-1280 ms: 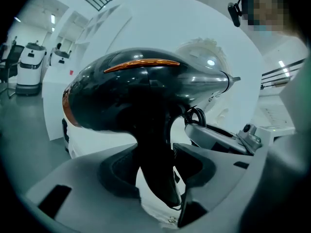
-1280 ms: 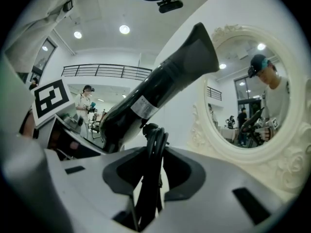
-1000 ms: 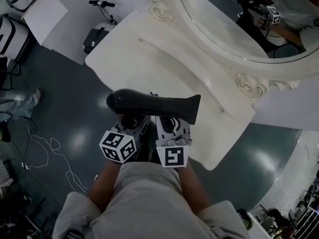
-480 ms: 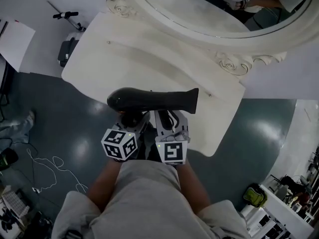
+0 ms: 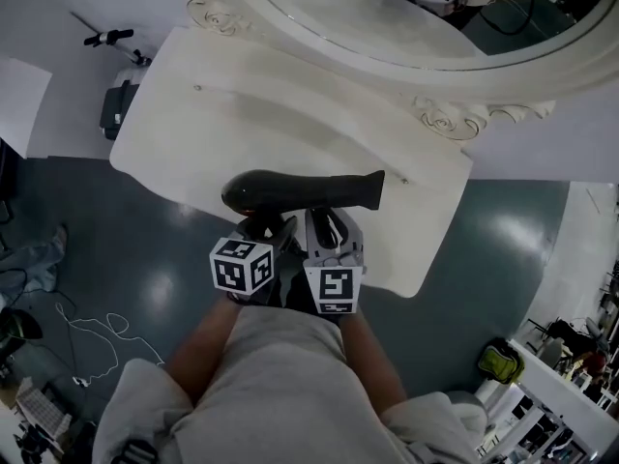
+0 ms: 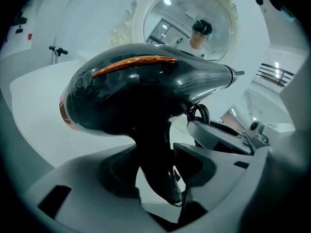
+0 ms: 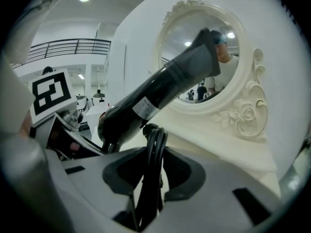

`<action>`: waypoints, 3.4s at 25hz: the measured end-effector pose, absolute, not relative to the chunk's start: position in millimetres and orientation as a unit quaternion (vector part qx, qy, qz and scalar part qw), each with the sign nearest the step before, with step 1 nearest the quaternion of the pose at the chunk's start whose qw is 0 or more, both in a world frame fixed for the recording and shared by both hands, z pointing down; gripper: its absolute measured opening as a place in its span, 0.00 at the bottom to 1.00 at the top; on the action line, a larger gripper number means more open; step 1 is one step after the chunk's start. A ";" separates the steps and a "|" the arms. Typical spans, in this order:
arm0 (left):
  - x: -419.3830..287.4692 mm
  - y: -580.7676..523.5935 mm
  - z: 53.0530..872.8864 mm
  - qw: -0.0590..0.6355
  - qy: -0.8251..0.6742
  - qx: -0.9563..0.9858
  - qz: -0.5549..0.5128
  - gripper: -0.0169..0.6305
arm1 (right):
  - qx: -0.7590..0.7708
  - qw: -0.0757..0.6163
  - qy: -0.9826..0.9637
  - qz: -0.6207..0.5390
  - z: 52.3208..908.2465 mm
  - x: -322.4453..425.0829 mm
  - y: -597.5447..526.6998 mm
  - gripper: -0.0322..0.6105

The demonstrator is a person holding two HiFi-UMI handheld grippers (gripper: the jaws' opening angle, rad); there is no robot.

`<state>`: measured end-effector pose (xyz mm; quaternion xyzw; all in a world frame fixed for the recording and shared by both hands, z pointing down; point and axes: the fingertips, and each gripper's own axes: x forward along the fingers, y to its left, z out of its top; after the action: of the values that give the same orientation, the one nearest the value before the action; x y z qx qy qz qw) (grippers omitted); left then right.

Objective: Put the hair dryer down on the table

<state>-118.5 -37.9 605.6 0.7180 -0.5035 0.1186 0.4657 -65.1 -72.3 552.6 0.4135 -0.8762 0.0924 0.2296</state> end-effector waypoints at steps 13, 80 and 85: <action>-116.6 -44.8 640.4 0.495 -0.445 0.720 0.198 0.35 | 0.472 0.239 -0.830 0.175 600.2 -54.5 -78.7 0.21; -147.7 -72.2 688.5 0.540 -0.423 0.675 0.271 0.35 | 0.480 0.282 -0.787 0.265 666.5 -77.8 -100.1 0.24; -151.4 -75.9 689.1 0.537 -0.418 0.678 0.279 0.35 | 0.483 0.279 -0.780 0.283 669.3 -79.9 -101.4 0.24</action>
<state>-151.4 -75.9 689.1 0.6779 -0.4179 0.2786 0.5369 -79.9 -101.4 669.3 0.4832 -0.7800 0.2830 0.2793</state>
